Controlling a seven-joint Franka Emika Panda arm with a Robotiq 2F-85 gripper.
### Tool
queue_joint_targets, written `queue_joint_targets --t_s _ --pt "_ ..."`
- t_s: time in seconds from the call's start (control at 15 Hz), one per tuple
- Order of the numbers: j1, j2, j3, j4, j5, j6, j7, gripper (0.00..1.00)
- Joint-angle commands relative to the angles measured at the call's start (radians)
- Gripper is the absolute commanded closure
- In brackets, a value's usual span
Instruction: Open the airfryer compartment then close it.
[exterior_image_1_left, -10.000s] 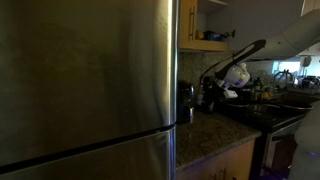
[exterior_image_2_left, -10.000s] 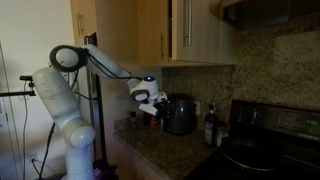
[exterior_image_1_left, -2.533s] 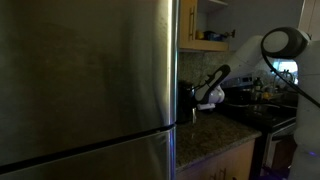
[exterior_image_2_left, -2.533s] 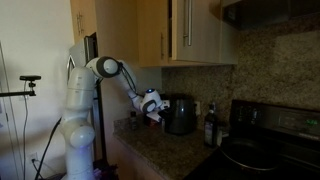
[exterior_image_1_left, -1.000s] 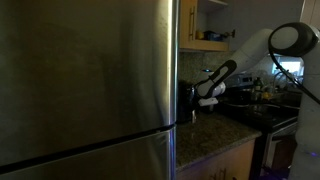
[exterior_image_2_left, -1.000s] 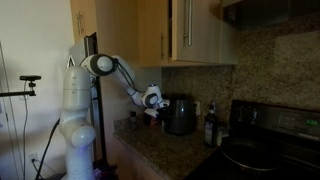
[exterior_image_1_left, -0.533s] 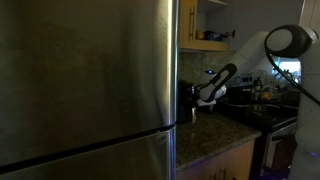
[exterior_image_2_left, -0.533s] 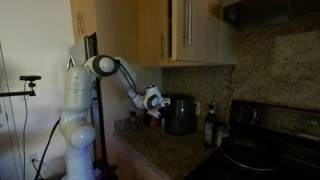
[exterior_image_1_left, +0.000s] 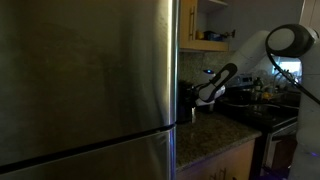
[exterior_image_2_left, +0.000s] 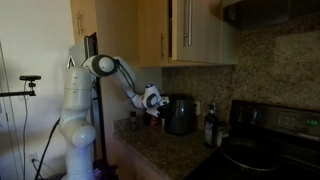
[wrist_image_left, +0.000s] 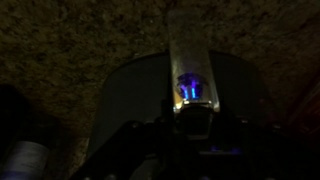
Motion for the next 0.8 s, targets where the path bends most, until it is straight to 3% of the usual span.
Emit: queue_joint_targets --t_s 0.0,0.13,0.27,0.4,0.53,0.73 --pt "0.005 -0.005 -0.026 0.004 -0.049 -0.030 0.025 0.89" --pt "0.001 -0.024 -0.007 0.007 -0.018 -0.134 -0.008 0.92" --pt "-0.051 -0.034 0.082 0.016 0.127 -0.267 -0.141 0.98" --pt "-0.083 -0.033 0.126 0.050 0.280 -0.353 -0.298 0.95" --pt "-0.100 -0.033 0.130 0.074 0.340 -0.416 -0.360 0.94" --pt "-0.106 -0.033 0.111 0.076 0.280 -0.393 -0.312 0.94"
